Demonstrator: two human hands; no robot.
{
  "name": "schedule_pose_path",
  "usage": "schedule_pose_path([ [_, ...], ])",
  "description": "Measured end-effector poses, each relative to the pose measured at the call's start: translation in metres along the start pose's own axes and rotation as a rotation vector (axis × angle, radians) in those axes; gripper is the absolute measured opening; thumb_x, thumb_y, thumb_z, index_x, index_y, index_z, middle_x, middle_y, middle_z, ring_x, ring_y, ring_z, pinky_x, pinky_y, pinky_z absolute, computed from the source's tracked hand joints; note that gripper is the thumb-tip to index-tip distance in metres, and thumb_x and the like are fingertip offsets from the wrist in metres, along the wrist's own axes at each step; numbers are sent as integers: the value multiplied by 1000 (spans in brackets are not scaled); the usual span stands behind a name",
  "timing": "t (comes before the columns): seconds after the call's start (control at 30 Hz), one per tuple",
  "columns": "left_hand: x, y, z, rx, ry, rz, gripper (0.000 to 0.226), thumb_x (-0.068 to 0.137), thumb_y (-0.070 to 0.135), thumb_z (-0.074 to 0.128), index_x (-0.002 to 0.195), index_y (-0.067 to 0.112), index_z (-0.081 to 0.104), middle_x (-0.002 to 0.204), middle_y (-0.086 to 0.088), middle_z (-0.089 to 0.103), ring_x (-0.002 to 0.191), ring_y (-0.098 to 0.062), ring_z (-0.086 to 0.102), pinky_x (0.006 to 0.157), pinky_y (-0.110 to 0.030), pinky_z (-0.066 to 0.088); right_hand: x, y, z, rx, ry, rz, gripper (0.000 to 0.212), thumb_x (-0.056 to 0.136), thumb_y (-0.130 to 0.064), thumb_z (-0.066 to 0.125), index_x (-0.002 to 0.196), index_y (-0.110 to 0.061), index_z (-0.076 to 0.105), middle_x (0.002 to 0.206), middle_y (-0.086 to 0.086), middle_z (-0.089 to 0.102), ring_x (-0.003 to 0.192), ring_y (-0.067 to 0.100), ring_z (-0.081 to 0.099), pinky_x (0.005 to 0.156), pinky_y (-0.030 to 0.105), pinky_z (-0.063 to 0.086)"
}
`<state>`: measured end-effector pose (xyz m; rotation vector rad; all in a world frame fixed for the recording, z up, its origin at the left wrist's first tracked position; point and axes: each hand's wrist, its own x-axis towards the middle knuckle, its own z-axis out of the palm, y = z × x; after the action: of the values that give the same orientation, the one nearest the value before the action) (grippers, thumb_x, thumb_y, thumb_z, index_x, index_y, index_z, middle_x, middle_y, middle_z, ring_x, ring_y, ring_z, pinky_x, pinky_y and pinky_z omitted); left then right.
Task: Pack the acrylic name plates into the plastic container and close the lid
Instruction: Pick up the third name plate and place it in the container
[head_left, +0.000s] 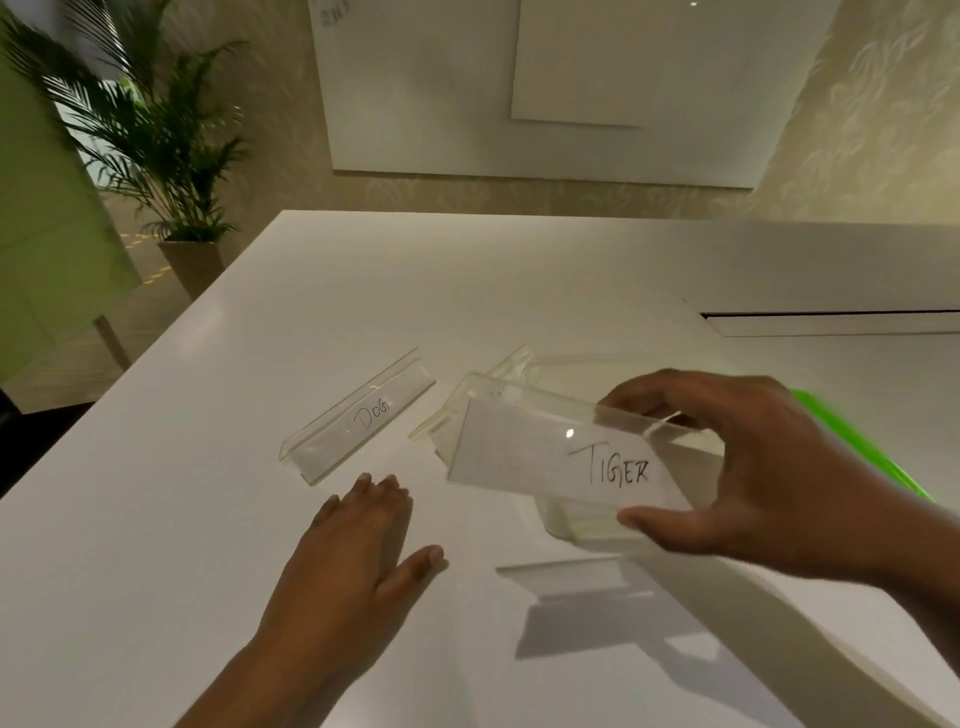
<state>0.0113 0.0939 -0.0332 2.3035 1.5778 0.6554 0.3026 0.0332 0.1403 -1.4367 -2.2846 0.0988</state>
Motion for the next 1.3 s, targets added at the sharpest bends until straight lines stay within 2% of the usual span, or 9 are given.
schedule_pose_path([
  [0.1,3,-6,5,18,6,0,71,86,70,40,142,26,46,155,10,37,145,-6,22,117,-27,10,11,16,-6,-8,22,25,60,55,-53,78,109,-37,58,100,-26,66,91,-2,64,76,29,56],
  [0.17,4,-8,5,8,21,-7,70,87,69,42,143,27,46,154,12,38,144,-3,23,116,-26,10,19,31,-8,-32,29,51,60,53,-51,77,107,-38,57,98,-25,66,89,-1,65,75,31,57],
  [0.37,4,-7,3,13,14,-31,85,77,78,27,145,29,43,155,16,35,144,-1,23,117,-25,8,42,79,-7,-140,-5,143,60,49,-57,74,103,-43,52,93,-28,64,86,-7,61,74,31,55],
  [0.5,3,-6,3,8,16,-37,81,79,76,32,144,29,43,154,16,36,144,-2,24,116,-24,9,49,102,-1,-216,-82,197,61,47,-60,71,102,-44,49,90,-32,58,88,1,62,72,30,53],
  [0.63,3,-6,4,18,14,-49,78,81,76,31,145,33,42,155,18,32,144,-1,21,115,-24,7,49,115,10,-270,-131,212,61,52,-54,77,104,-41,49,101,-23,63,92,8,63,75,37,53],
  [0.83,3,-8,5,19,37,-18,75,82,75,33,143,33,44,155,19,32,135,11,11,113,-21,3,51,126,21,-344,-168,217,60,56,-50,76,108,-41,47,106,-22,62,95,12,61,72,34,49],
  [0.93,3,-9,6,9,44,-12,75,82,74,34,143,33,45,155,19,32,134,12,11,113,-21,4,51,131,25,-355,-186,226,65,57,-48,76,116,-41,49,109,-22,61,98,9,59,73,33,48],
  [1.2,3,-9,6,2,50,-9,68,85,68,45,142,31,47,155,18,33,135,10,13,116,-23,9,54,137,37,-399,-253,229,64,60,-43,75,119,-39,51,116,-20,59,105,12,57,75,31,44],
  [1.3,3,-9,6,-2,44,-13,69,85,70,43,143,32,46,155,20,31,135,11,12,116,-23,8,59,137,38,-407,-271,228,62,62,-42,75,120,-38,52,116,-19,59,105,12,57,74,31,43],
])
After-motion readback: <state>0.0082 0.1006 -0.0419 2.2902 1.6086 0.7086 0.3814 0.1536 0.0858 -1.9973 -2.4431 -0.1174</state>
